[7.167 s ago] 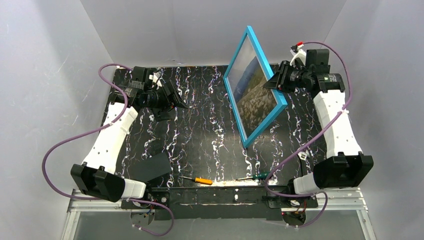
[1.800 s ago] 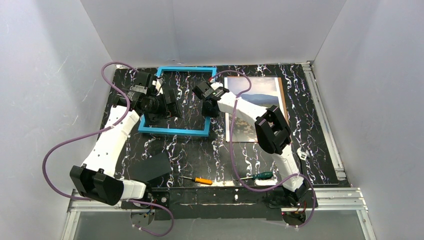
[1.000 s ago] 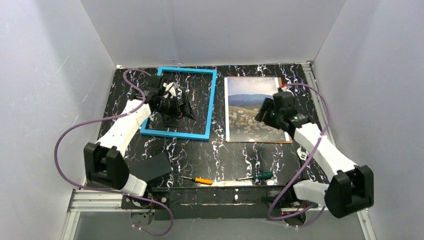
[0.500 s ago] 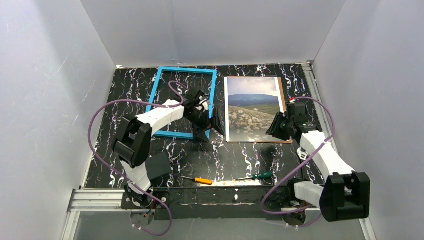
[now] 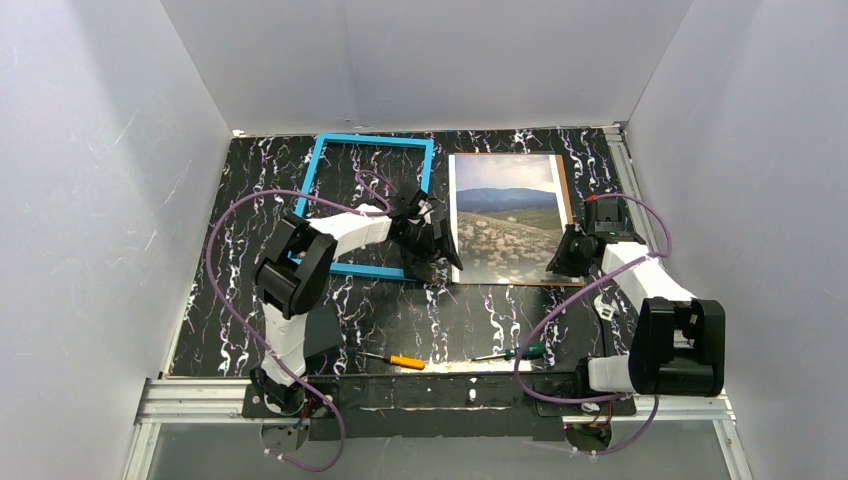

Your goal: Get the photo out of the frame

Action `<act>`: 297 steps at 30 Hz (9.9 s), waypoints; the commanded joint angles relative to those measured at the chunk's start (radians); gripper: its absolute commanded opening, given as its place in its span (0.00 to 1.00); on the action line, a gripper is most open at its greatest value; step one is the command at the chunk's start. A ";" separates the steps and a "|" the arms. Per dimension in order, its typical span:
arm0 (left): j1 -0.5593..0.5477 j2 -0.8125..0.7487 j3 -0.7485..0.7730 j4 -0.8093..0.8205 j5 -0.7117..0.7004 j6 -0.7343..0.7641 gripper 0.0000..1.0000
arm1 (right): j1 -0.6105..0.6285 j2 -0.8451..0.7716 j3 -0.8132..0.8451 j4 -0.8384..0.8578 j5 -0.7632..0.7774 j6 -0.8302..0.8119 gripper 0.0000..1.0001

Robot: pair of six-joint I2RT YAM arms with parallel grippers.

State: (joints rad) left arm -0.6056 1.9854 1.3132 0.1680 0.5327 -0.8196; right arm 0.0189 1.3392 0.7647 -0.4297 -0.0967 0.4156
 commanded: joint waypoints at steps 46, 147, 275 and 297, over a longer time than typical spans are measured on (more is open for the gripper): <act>-0.058 -0.038 -0.119 0.286 -0.098 -0.090 0.27 | -0.120 0.214 0.062 0.042 -0.110 -0.013 0.17; -0.020 -0.020 0.215 -0.330 0.087 -0.406 0.00 | 0.862 -0.112 0.001 0.219 0.543 -0.499 0.57; -0.010 0.018 0.173 -0.186 0.139 -0.498 0.00 | 0.032 -0.313 -0.670 0.800 -0.030 1.207 0.24; -0.030 0.004 0.149 -0.099 0.159 -0.590 0.00 | 0.038 -0.422 -0.744 0.937 0.054 1.276 0.31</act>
State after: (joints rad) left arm -0.6254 2.0174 1.4914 0.1192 0.6388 -1.3804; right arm 0.0536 0.9192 0.0254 0.4328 -0.0875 1.6630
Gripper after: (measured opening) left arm 0.010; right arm 0.309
